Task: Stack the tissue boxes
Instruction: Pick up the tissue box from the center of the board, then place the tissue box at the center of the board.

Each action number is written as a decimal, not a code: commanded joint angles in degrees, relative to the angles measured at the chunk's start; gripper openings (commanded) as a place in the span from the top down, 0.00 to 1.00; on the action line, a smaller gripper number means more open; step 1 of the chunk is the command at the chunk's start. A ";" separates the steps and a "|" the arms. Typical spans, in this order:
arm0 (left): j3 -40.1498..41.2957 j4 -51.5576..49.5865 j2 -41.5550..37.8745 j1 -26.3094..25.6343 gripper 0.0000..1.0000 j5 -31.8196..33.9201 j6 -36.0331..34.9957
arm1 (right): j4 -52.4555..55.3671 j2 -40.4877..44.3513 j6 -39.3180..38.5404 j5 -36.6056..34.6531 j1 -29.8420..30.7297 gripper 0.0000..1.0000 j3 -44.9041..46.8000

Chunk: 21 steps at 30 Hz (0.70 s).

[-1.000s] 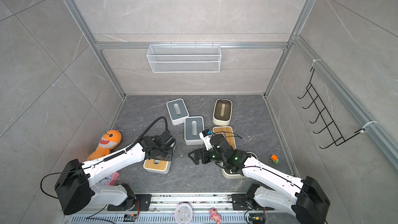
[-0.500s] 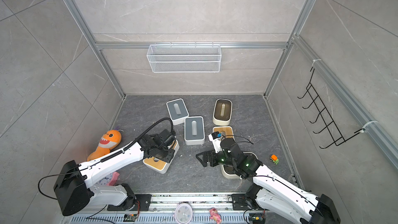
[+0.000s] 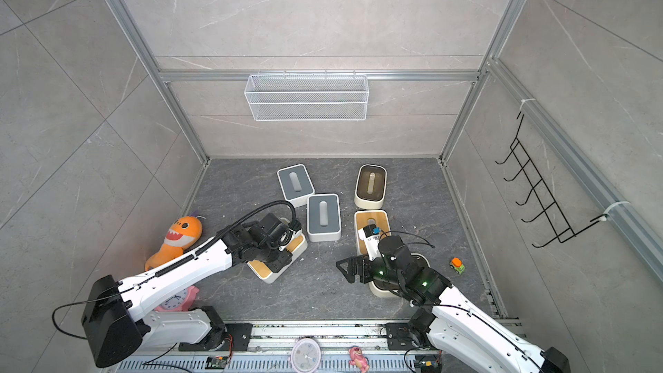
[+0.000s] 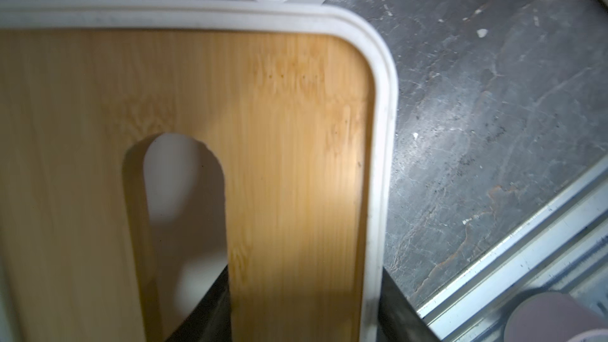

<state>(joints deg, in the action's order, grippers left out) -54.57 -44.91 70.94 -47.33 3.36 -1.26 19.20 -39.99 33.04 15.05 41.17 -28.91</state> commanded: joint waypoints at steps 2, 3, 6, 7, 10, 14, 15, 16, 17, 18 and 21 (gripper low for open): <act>2.29 4.99 -7.19 -0.70 0.67 -5.92 -12.57 | 2.16 4.04 0.98 0.27 -0.45 0.00 2.12; 2.67 5.01 -8.15 -0.73 0.67 -7.18 -13.86 | 2.28 4.79 1.39 0.40 -0.47 0.00 2.23; 3.17 4.33 -9.13 -0.69 0.67 -10.82 -17.03 | 3.57 6.07 1.71 0.82 -0.56 0.01 1.99; 3.32 4.14 -9.07 -0.67 0.67 -11.99 -17.83 | 3.92 6.40 1.76 0.78 -0.56 0.00 1.86; 3.66 3.67 -8.89 -1.08 0.67 -16.09 -21.20 | 5.04 7.21 1.43 1.01 -0.58 0.00 1.58; 2.88 3.64 -7.57 -1.45 0.66 -19.23 -25.12 | 6.01 7.47 0.98 2.59 -0.56 0.00 1.35; 2.37 3.47 -6.80 -1.60 0.66 -19.52 -25.58 | 6.20 7.64 0.79 2.82 -0.64 0.00 1.40; 1.90 3.37 -6.04 -1.84 0.67 -19.69 -25.93 | 6.29 7.63 0.75 3.01 -0.65 0.00 1.46; 1.42 3.31 -5.37 -2.26 0.66 -19.75 -26.53 | 6.38 7.83 0.69 3.06 -0.65 0.00 1.46; 1.23 3.28 -4.54 -2.75 0.67 -19.77 -27.32 | 6.44 8.06 0.69 3.06 -0.65 0.00 1.47; 0.38 3.24 -1.90 -4.12 0.66 -20.09 -29.60 | 6.88 9.30 0.67 2.93 -0.69 0.00 1.49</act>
<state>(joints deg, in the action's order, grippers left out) -50.68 -43.38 67.92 -50.39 -14.11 -26.20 24.51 -32.03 33.89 17.30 40.77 -27.35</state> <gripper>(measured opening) 0.506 0.997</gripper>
